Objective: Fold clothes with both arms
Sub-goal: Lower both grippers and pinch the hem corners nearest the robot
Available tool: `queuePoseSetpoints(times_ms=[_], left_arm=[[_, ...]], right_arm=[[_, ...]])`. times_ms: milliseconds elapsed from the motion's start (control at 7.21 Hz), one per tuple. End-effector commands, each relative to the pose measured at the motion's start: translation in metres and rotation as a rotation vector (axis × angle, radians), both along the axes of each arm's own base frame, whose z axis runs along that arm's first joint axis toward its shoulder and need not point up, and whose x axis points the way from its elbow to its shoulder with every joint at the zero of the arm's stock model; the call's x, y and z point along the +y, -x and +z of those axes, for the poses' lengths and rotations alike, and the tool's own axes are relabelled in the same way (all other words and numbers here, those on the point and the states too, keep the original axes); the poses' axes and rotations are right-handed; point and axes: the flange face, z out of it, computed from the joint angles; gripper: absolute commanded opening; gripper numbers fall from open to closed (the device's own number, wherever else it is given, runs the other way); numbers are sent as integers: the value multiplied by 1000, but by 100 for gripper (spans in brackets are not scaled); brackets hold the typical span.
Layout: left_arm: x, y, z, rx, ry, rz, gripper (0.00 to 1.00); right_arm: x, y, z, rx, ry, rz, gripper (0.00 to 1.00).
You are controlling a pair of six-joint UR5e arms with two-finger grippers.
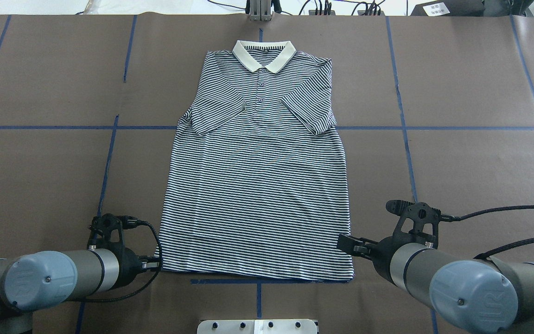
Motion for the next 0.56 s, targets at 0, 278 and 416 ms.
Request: queuePoseSetpoints(times_ms=[0, 278, 416], left_arm=[[1, 3, 0, -2, -8, 12, 39], [2, -1, 1, -30, -1, 14, 46], [2, -2, 1, -32, -1, 13, 45]], right_arm=[[0, 0, 0, -1, -1, 0, 100], [0, 0, 0, -1, -1, 0, 100], [0, 0, 0, -2, 0, 1, 100]])
